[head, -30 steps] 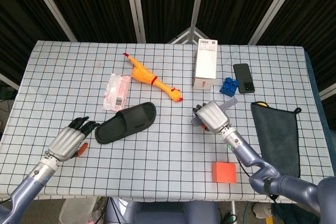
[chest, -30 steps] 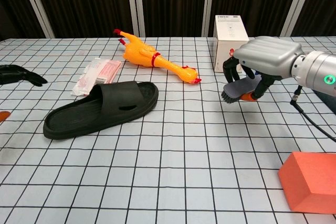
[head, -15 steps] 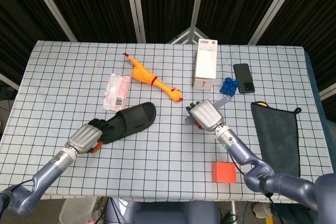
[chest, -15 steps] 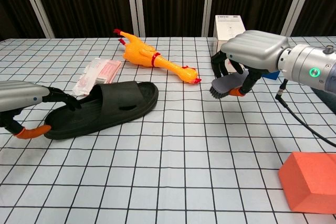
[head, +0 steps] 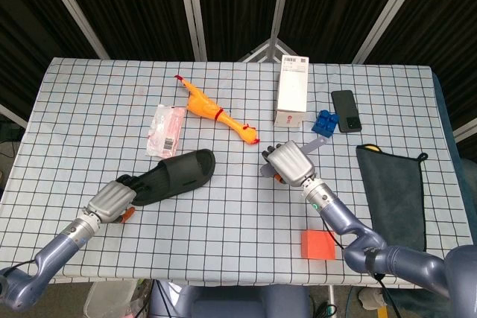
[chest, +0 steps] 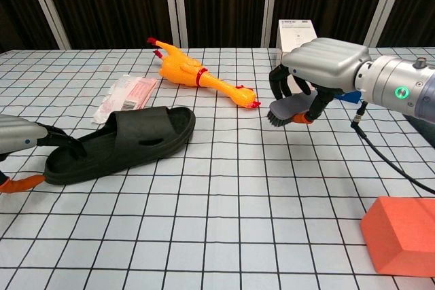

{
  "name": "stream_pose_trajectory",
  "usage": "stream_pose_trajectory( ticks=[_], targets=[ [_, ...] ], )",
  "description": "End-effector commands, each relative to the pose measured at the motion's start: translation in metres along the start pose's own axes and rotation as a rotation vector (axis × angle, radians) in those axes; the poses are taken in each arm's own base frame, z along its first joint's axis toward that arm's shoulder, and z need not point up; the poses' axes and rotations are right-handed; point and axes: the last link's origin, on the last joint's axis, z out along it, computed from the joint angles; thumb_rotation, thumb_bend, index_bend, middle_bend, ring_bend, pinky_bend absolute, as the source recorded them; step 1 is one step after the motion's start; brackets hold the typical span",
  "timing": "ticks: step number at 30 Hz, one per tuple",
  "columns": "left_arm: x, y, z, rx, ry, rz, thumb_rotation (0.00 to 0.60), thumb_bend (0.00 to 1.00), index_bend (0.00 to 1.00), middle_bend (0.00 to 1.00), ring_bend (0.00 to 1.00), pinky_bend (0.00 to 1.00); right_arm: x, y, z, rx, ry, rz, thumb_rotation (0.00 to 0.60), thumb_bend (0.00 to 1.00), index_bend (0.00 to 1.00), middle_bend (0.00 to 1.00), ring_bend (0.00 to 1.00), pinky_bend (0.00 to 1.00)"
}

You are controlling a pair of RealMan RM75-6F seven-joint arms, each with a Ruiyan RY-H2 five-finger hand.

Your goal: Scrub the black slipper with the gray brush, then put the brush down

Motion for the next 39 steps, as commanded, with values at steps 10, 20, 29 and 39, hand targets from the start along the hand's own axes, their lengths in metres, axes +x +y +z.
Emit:
stream_pose_trajectory(
  ticks=[10, 20, 29, 39],
  targets=[
    [-0.001, -0.018, -0.001, 0.059, -0.024, 0.016, 0.600, 0.67, 0.17, 0.20, 0.11, 0.14, 0.001, -0.001, 0.004, -0.014, 0.010, 0.044, 0.600, 0.77, 0.80, 0.70, 0.58, 0.69],
    [0.000, -0.018, 0.006, 0.057, -0.007, 0.024, 0.600, 0.67, 0.17, 0.20, 0.11, 0.14, 0.003, -0.043, 0.027, 0.025, -0.003, 0.143, 0.600, 0.78, 0.80, 0.70, 0.58, 0.69],
    [0.004, -0.017, 0.007, 0.057, 0.021, 0.011, 0.600, 0.67, 0.17, 0.20, 0.11, 0.14, 0.019, -0.099, 0.030, 0.094, 0.038, 0.225, 0.600, 0.80, 0.80, 0.70, 0.58, 0.69],
    [0.006, -0.012, 0.010, 0.039, 0.038, -0.007, 0.600, 0.67, 0.17, 0.20, 0.11, 0.14, 0.025, -0.148, 0.049, 0.104, 0.066, 0.223, 0.600, 0.80, 0.80, 0.70, 0.58, 0.69]
  ],
)
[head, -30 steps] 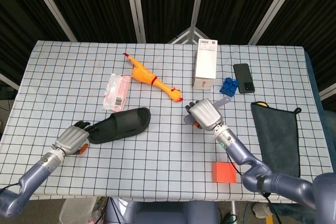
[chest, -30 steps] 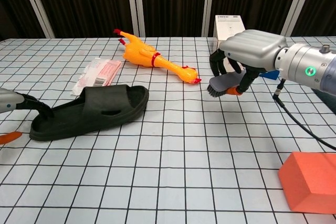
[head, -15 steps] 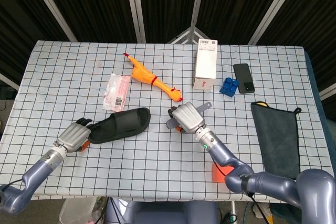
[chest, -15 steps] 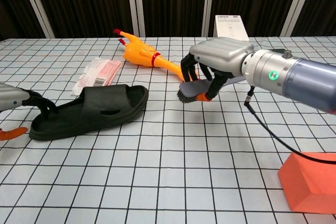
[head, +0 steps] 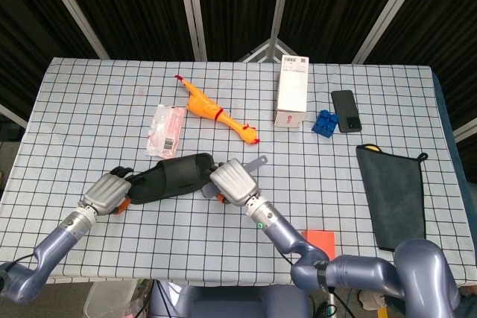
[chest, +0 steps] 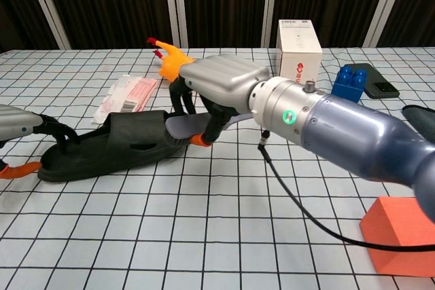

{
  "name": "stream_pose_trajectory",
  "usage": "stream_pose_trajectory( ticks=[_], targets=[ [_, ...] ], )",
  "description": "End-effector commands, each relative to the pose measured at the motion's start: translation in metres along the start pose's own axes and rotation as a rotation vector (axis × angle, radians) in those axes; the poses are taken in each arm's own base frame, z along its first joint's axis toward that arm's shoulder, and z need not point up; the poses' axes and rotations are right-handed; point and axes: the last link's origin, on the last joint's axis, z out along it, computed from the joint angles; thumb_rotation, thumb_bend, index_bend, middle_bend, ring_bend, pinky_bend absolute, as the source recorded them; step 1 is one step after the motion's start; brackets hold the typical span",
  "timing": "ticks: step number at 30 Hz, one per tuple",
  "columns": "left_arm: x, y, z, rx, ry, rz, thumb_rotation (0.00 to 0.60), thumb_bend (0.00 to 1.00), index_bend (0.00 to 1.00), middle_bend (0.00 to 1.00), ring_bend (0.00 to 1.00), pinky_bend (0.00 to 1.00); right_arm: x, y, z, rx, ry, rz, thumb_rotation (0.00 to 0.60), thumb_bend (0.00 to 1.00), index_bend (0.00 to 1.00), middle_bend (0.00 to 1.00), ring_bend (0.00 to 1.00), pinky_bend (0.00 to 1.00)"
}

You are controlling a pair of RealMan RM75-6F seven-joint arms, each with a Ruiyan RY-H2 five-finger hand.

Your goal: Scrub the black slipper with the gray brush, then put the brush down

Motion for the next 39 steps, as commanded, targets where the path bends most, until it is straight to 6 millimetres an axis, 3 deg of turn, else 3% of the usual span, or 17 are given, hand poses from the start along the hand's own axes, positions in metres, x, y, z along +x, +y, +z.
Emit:
stream_pose_trajectory(
  ticks=[1, 19, 30, 39],
  targets=[
    [0.002, 0.001, 0.000, -0.006, 0.009, -0.003, 0.600, 0.67, 0.17, 0.20, 0.11, 0.14, -0.003, -0.014, 0.013, -0.005, -0.001, 0.004, 0.600, 0.80, 0.80, 0.70, 0.58, 0.69],
    [0.000, 0.003, 0.000, -0.028, 0.000, 0.012, 0.600, 0.67, 0.17, 0.20, 0.11, 0.14, -0.017, -0.035, 0.048, -0.082, 0.028, 0.126, 0.600, 0.82, 0.80, 0.70, 0.58, 0.69],
    [-0.007, 0.010, -0.005, -0.056, -0.030, 0.041, 0.600, 0.67, 0.17, 0.20, 0.11, 0.14, -0.014, -0.040, 0.052, -0.085, 0.056, 0.143, 0.600, 0.83, 0.80, 0.70, 0.58, 0.69],
    [-0.009, 0.012, -0.006, -0.054, -0.034, 0.058, 0.600, 0.69, 0.17, 0.20, 0.11, 0.14, -0.012, -0.057, 0.053, -0.089, 0.100, 0.163, 0.600, 0.84, 0.80, 0.70, 0.59, 0.69]
  ],
)
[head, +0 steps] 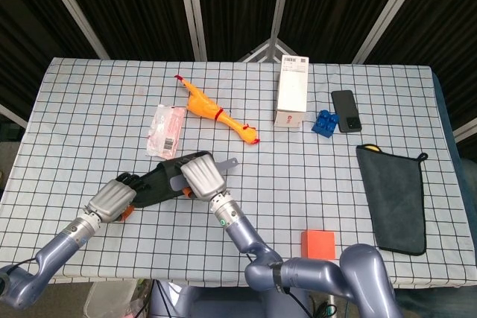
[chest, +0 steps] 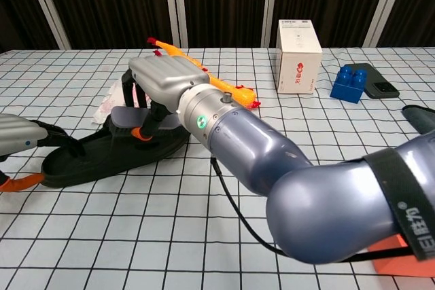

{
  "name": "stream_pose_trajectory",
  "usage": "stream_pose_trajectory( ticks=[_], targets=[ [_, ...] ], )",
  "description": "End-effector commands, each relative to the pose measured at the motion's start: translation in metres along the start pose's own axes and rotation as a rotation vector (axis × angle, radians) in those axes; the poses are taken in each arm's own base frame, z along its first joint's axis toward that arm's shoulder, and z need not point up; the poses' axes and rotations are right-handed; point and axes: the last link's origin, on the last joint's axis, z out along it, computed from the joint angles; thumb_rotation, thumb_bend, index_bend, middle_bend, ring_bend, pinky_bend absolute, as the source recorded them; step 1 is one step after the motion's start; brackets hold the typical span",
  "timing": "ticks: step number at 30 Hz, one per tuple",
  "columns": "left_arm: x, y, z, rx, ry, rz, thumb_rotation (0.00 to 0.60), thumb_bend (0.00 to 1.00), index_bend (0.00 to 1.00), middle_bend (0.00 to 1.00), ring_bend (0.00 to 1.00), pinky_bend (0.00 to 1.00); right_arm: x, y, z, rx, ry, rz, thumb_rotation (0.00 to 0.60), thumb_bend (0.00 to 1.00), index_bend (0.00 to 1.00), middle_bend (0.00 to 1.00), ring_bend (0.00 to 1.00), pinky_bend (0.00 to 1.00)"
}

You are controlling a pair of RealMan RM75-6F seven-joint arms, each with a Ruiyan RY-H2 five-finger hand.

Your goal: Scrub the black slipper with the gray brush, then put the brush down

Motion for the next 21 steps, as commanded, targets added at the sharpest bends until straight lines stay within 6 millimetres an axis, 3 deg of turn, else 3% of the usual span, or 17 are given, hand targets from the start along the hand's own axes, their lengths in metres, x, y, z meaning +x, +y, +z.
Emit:
stream_pose_trajectory(
  ticks=[1, 13, 21],
  targets=[
    [0.001, 0.000, 0.000, 0.001, 0.002, 0.002, 0.600, 0.70, 0.17, 0.20, 0.11, 0.14, -0.001, -0.006, 0.000, 0.001, 0.015, 0.001, 0.600, 0.84, 0.80, 0.70, 0.59, 0.69],
    [0.000, 0.001, 0.001, -0.001, -0.004, 0.010, 0.600, 0.71, 0.17, 0.20, 0.11, 0.14, -0.014, -0.016, -0.002, -0.014, 0.006, 0.036, 0.600, 0.84, 0.80, 0.70, 0.59, 0.69],
    [-0.001, 0.002, 0.000, -0.001, -0.010, 0.015, 0.600, 0.72, 0.17, 0.20, 0.11, 0.14, -0.022, -0.008, -0.002, -0.028, -0.005, 0.027, 0.600, 0.84, 0.80, 0.70, 0.59, 0.69]
  ],
)
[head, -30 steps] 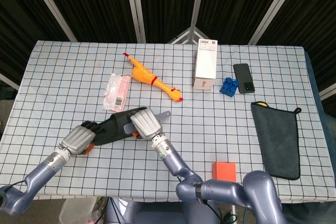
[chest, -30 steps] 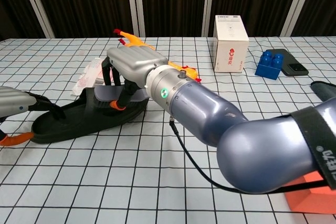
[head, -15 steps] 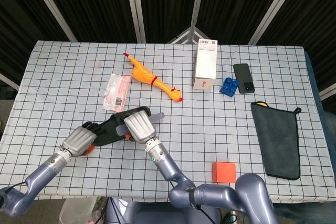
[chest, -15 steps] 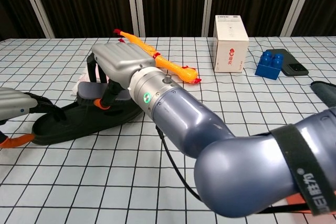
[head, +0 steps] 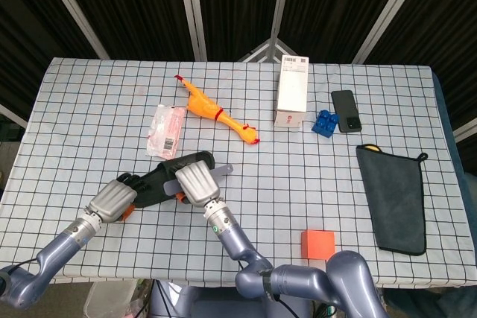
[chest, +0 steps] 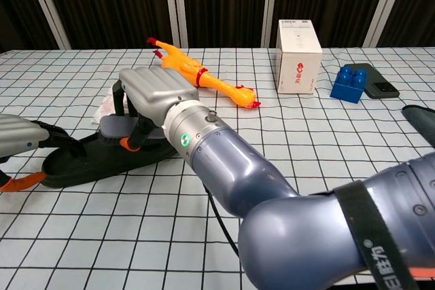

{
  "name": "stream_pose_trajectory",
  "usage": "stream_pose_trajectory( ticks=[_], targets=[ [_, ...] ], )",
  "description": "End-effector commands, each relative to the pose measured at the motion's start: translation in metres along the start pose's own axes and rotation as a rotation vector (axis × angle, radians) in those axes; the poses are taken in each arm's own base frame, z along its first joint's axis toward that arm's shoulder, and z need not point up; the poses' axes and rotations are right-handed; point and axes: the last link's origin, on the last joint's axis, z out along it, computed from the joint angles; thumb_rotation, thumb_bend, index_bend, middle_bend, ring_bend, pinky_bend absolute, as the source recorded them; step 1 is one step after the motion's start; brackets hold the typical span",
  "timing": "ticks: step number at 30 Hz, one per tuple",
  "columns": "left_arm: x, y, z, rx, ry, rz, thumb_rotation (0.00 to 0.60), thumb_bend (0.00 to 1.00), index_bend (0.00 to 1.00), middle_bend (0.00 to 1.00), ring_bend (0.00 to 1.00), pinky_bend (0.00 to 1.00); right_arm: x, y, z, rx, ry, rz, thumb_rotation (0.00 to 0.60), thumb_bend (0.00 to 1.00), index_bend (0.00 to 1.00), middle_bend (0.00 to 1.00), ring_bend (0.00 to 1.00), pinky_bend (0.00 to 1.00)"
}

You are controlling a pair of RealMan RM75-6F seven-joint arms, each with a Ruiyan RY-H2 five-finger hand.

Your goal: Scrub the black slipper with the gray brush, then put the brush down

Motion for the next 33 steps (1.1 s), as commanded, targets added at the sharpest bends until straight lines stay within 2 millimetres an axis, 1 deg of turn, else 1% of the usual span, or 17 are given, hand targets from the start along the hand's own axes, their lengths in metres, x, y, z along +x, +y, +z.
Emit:
stream_pose_trajectory(
  ticks=[1, 5, 13, 16, 19, 27, 33],
  targets=[
    [0.000, -0.001, 0.000, 0.002, -0.001, 0.000, 0.600, 0.72, 0.17, 0.20, 0.11, 0.14, -0.004, 0.005, 0.000, -0.009, -0.011, -0.007, 0.600, 0.84, 0.80, 0.70, 0.59, 0.69],
    [0.000, -0.001, 0.000, 0.002, -0.002, -0.001, 0.600, 0.72, 0.17, 0.20, 0.11, 0.14, -0.011, 0.014, 0.000, -0.021, -0.030, -0.037, 0.600, 0.84, 0.80, 0.70, 0.59, 0.69],
    [-0.001, -0.002, -0.001, 0.005, -0.003, -0.001, 0.600, 0.72, 0.17, 0.20, 0.11, 0.14, -0.014, 0.029, 0.001, -0.014, -0.044, -0.077, 0.600, 0.84, 0.81, 0.70, 0.60, 0.70],
    [-0.001, -0.002, -0.001, 0.005, -0.002, -0.002, 0.600, 0.72, 0.17, 0.20, 0.11, 0.14, -0.013, 0.030, 0.001, -0.016, -0.040, -0.073, 0.600, 0.84, 0.81, 0.70, 0.60, 0.70],
    [-0.001, -0.002, -0.002, 0.003, -0.002, -0.003, 0.600, 0.72, 0.17, 0.20, 0.11, 0.14, -0.011, 0.026, 0.002, -0.007, -0.029, -0.062, 0.600, 0.84, 0.81, 0.70, 0.60, 0.70],
    [0.001, -0.001, -0.002, 0.002, 0.007, -0.008, 0.600, 0.72, 0.17, 0.20, 0.11, 0.14, -0.010, 0.004, -0.001, 0.041, -0.022, -0.050, 0.600, 0.84, 0.81, 0.70, 0.60, 0.70],
    [0.002, -0.001, -0.002, 0.001, 0.009, -0.010, 0.600, 0.72, 0.17, 0.20, 0.11, 0.14, -0.011, -0.009, -0.002, 0.056, -0.022, -0.040, 0.600, 0.84, 0.81, 0.70, 0.60, 0.70]
  ],
)
